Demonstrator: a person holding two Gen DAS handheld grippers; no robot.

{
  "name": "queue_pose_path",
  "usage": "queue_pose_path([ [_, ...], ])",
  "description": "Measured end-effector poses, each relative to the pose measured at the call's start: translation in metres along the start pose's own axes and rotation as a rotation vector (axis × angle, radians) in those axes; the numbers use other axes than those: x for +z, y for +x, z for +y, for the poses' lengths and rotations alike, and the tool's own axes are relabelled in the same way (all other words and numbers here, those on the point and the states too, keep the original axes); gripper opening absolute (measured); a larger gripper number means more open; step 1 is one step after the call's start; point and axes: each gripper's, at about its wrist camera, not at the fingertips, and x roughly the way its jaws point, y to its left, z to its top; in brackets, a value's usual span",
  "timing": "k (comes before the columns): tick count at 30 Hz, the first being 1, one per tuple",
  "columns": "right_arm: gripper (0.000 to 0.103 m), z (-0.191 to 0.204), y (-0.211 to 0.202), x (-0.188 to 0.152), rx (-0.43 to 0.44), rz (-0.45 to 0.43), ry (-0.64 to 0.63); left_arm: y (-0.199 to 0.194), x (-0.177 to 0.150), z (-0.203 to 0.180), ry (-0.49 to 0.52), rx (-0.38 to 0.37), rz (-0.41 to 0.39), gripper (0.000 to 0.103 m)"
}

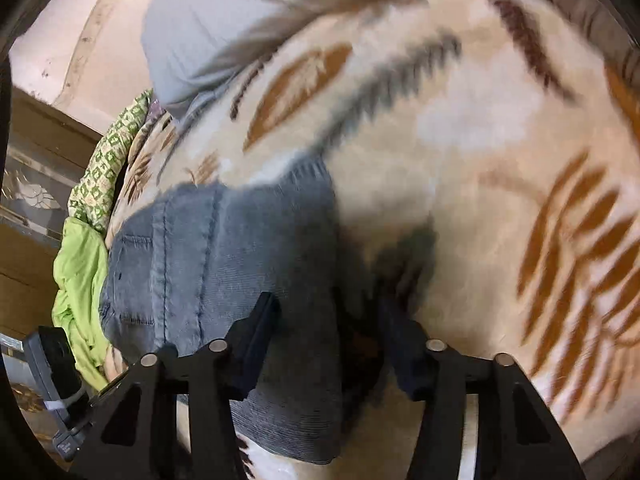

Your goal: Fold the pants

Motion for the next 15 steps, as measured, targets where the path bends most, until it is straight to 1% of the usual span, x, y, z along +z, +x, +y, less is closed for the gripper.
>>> queue_pose_path([
  [1,0.040,-0.003,0.002,-0.001,0.027,-0.001,0.014,0.000,-0.001,0.000,0.004,0.002,-0.005,0.028],
  [2,0.032,-0.001,0.003,-0.003,0.074,0.008,0.015,0.000,-0.002,0.000,0.009,0.004,-0.009,0.028],
  [3,0.021,0.002,0.006,-0.005,0.094,0.023,0.006,0.000,-0.003,0.000,0.020,0.005,-0.014,0.028],
  [4,0.016,0.008,0.007,-0.006,0.055,0.019,-0.018,0.000,-0.004,-0.001,0.027,0.007,-0.017,0.027],
  [5,0.012,0.010,0.008,-0.008,0.038,0.016,-0.033,0.000,-0.004,-0.002,0.032,0.011,-0.019,0.027],
  [7,0.008,0.014,0.003,-0.008,0.043,0.004,-0.040,0.000,-0.004,-0.005,0.033,0.024,-0.014,0.026],
  [8,0.007,0.021,-0.005,-0.006,0.035,-0.011,-0.068,0.000,-0.002,-0.007,0.026,0.013,-0.001,0.025],
  [9,0.007,0.026,-0.016,-0.004,0.027,-0.043,-0.093,0.001,0.000,-0.011,-0.004,-0.012,0.025,0.024],
  [10,0.007,0.031,-0.022,-0.003,0.023,-0.063,-0.107,0.001,0.003,-0.015,-0.020,-0.017,0.034,0.024],
  [11,0.007,0.037,-0.036,0.001,0.024,-0.092,-0.130,-0.001,0.006,-0.022,-0.023,-0.012,0.032,0.024],
  [13,0.006,0.042,-0.052,0.009,0.030,-0.123,-0.151,-0.004,0.015,-0.045,0.003,-0.005,0.013,0.023],
  [15,0.006,0.043,-0.070,0.023,0.004,-0.166,-0.173,-0.003,0.025,-0.067,0.014,-0.030,0.016,0.022],
])
